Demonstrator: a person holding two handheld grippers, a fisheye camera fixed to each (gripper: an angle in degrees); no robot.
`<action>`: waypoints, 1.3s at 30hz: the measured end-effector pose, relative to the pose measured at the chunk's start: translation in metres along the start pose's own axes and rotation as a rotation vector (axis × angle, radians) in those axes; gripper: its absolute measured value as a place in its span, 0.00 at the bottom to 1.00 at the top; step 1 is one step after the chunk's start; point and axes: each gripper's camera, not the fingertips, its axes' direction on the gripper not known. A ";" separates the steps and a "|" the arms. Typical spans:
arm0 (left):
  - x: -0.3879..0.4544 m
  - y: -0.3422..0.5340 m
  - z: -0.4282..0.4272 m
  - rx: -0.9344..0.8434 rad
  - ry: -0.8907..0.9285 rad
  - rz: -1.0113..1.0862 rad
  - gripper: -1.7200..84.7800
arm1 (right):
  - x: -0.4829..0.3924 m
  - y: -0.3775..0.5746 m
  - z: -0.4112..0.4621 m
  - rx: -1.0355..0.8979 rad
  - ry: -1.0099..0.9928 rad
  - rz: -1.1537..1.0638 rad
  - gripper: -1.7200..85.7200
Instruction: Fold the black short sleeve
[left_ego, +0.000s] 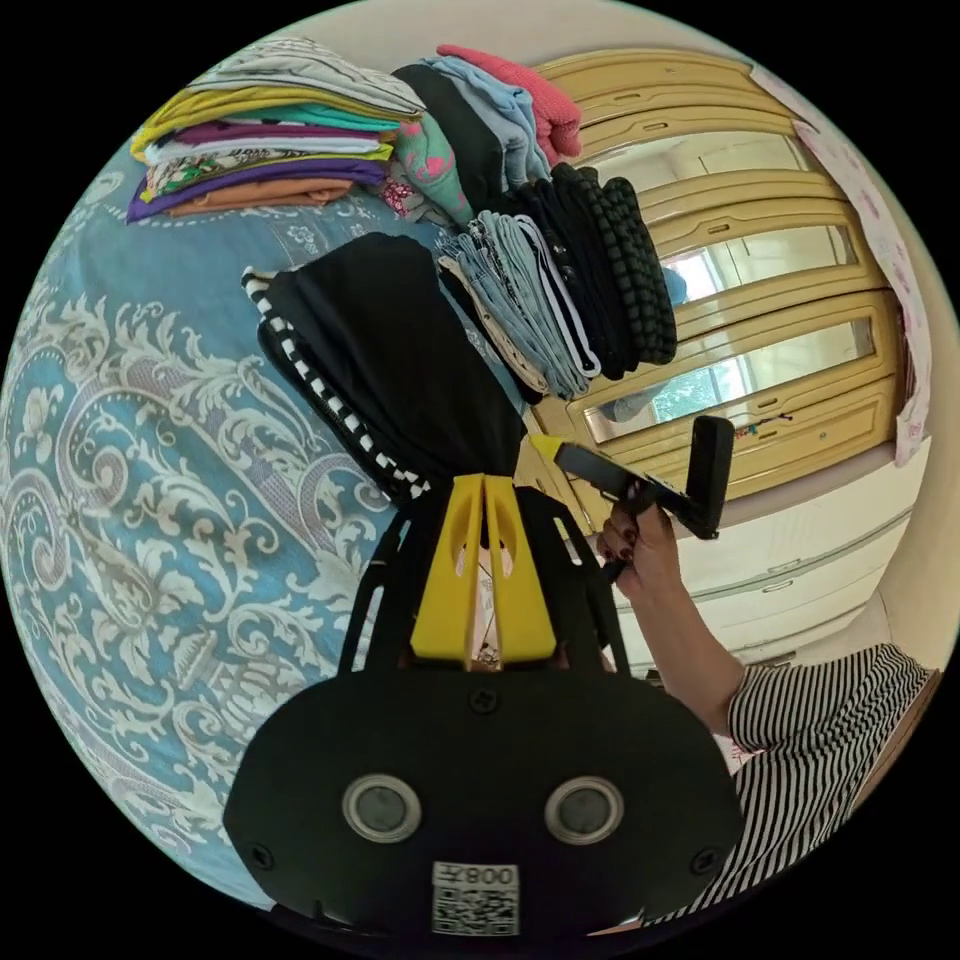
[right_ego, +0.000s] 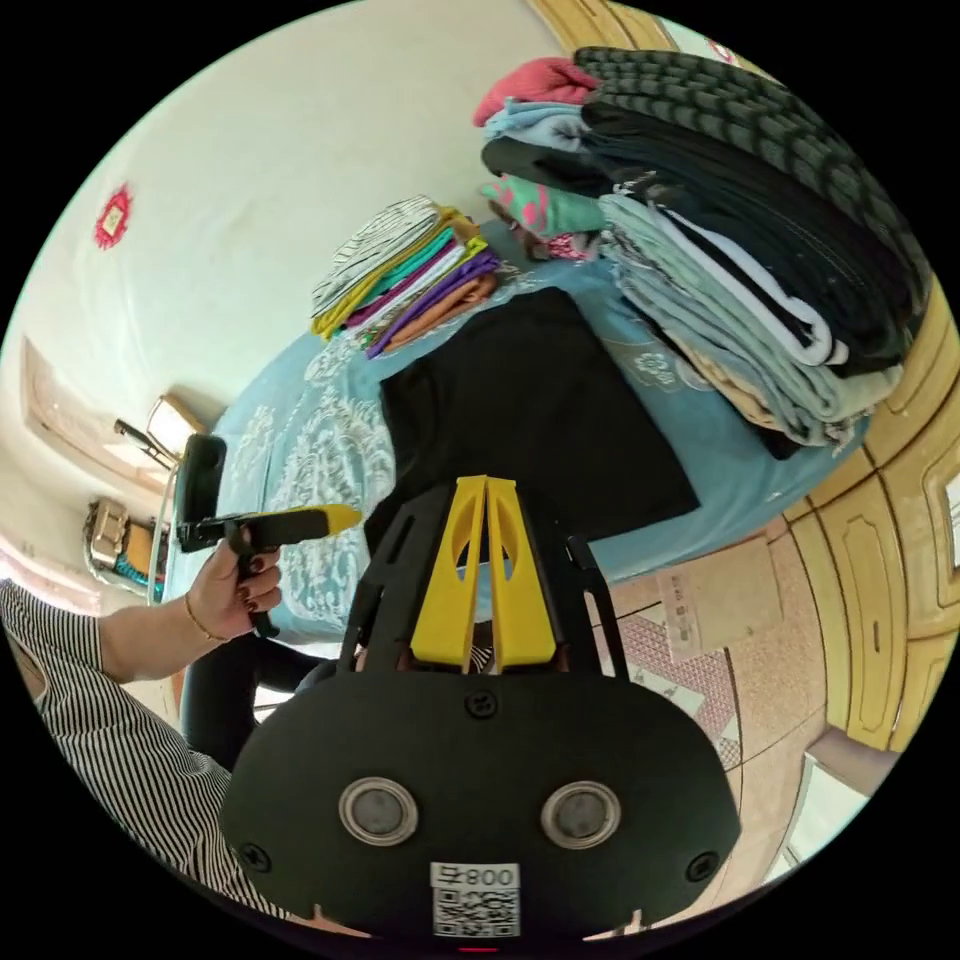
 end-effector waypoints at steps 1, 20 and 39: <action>-0.005 -0.011 0.000 0.002 -0.037 0.001 0.02 | -0.017 0.002 0.014 -0.032 -0.019 -0.035 0.02; -0.050 -0.010 -0.014 -0.103 -0.362 0.087 0.02 | -0.148 0.035 0.093 -0.066 0.313 -0.232 0.02; -0.078 0.250 -0.182 -0.104 -0.586 0.051 0.02 | -0.212 -0.002 0.127 -0.003 0.362 -0.128 0.02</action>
